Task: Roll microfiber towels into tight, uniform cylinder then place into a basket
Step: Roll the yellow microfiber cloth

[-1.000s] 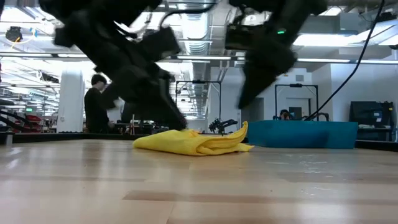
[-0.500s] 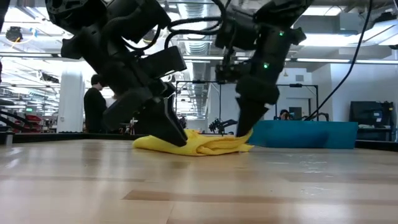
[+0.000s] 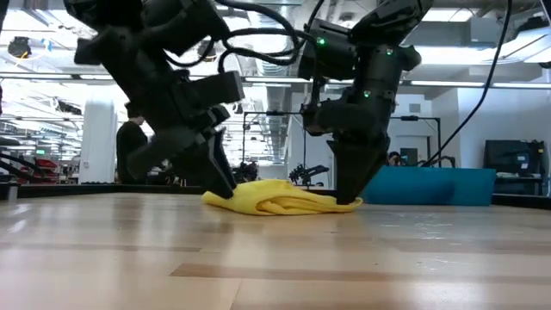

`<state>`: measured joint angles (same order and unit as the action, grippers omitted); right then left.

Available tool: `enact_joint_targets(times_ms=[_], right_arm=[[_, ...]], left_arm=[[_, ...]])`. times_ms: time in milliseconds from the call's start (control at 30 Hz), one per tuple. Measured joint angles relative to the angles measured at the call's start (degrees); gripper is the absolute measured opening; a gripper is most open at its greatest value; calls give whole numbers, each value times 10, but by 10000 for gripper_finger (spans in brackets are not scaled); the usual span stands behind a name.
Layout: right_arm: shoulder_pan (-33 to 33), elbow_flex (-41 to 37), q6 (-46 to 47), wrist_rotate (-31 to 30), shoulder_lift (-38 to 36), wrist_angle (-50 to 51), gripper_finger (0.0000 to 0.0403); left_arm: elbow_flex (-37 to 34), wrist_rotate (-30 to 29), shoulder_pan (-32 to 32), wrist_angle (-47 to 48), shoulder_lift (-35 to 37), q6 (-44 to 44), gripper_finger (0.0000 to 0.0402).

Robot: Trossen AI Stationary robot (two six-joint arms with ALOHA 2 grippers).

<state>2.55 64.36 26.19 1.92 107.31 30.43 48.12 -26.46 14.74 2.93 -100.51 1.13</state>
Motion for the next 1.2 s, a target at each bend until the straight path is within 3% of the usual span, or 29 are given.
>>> enact_joint_targets(times_ms=[167, 367, 600, 767, 1033, 1200], right_arm=[[8, 0, 66, 50, 0, -23, 120], [25, 0, 123, 60, 0, -104, 120], [18, 18, 85, 76, -14, -91, 120], [24, 23, 57, 31, -53, -73, 120], [93, 16, 32, -159, -142, 18, 120], [141, 9, 8, -176, -166, 19, 120]], left_arm=[[0, 1, 14, 58, 42, -13, 103], [0, -15, 56, 117, 100, -37, 103], [0, -38, 101, 115, 134, -49, 103], [-2, -34, 101, 85, 113, -35, 103], [-17, -40, 77, -1, 51, -4, 103], [-18, 4, 63, -23, 27, 14, 103]])
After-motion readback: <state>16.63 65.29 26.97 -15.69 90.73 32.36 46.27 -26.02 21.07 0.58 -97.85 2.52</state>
